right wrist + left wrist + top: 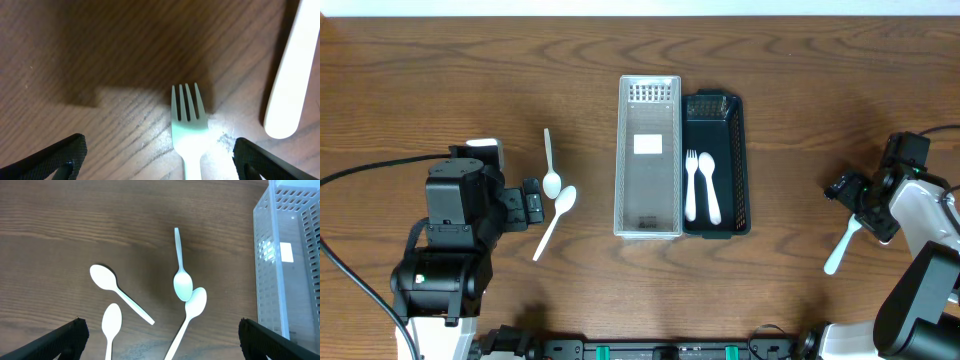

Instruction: Pack container

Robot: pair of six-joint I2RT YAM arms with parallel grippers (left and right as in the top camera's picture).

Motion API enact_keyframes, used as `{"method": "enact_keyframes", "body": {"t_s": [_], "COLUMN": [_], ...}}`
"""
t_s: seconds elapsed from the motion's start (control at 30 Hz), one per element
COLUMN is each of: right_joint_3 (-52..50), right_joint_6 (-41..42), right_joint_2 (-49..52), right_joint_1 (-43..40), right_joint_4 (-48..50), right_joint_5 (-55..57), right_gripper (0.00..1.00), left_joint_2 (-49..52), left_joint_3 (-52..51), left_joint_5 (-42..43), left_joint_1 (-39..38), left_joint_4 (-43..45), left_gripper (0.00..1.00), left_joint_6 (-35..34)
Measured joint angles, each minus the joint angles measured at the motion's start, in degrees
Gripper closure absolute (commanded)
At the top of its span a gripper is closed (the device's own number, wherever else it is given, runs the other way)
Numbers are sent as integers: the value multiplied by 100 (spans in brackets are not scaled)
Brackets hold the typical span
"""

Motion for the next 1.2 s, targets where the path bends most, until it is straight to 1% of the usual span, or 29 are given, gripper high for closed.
{"method": "enact_keyframes", "body": {"t_s": [0.43,0.73,0.9,0.97,1.1,1.2], "right_joint_3": [-37,-37,0,31,70,87], "right_joint_6": [-63,-66,-105,-109,-146,-149], "right_joint_2": [28,516,599,627,660,669], "right_joint_1": [0,0,0,0,0,0], "right_joint_4": [164,247,299,284,299,254], "right_joint_5": [0,0,39,37,37,35], "right_gripper": [5,5,5,8,21,25], "left_joint_2": [0,0,0,0,0,0], "left_joint_3": [2,2,2,2,2,2], "left_joint_5": [0,0,0,0,0,0], "left_joint_1": [0,0,0,0,0,0], "left_joint_4": [-50,-63,-66,-66,-66,-66], "left_gripper": [2,2,2,2,2,2], "left_joint_6": [0,0,0,0,0,0]}}
